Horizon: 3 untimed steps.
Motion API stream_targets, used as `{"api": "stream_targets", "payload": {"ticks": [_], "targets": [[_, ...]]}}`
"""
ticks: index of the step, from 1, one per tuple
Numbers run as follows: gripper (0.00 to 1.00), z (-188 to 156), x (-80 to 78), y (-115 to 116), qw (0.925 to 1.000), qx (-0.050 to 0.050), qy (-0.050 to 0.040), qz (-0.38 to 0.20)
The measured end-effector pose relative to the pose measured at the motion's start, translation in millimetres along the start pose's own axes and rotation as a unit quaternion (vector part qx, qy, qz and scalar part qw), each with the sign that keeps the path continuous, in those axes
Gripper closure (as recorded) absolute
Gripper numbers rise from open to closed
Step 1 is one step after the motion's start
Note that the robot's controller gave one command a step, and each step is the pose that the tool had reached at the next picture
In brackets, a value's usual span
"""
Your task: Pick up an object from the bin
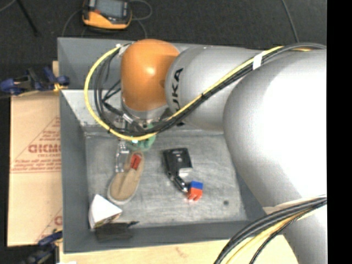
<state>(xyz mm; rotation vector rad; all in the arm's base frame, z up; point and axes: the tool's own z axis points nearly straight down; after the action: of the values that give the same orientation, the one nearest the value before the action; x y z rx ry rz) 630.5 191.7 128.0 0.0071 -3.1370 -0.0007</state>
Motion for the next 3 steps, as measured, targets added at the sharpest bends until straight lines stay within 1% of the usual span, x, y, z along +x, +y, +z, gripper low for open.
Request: {"api": "stream_targets", "payload": {"ticks": [1,2,3], "targets": [[0.0,-3,-1.0,0,1.0,0.0,-0.0021,0.001],[0.0,23,10.2,-25,0.9989,-0.001,-0.0068,-0.046],[1.0,53,54.8,9,0.9874,0.005,0.0058,-0.158]]}}
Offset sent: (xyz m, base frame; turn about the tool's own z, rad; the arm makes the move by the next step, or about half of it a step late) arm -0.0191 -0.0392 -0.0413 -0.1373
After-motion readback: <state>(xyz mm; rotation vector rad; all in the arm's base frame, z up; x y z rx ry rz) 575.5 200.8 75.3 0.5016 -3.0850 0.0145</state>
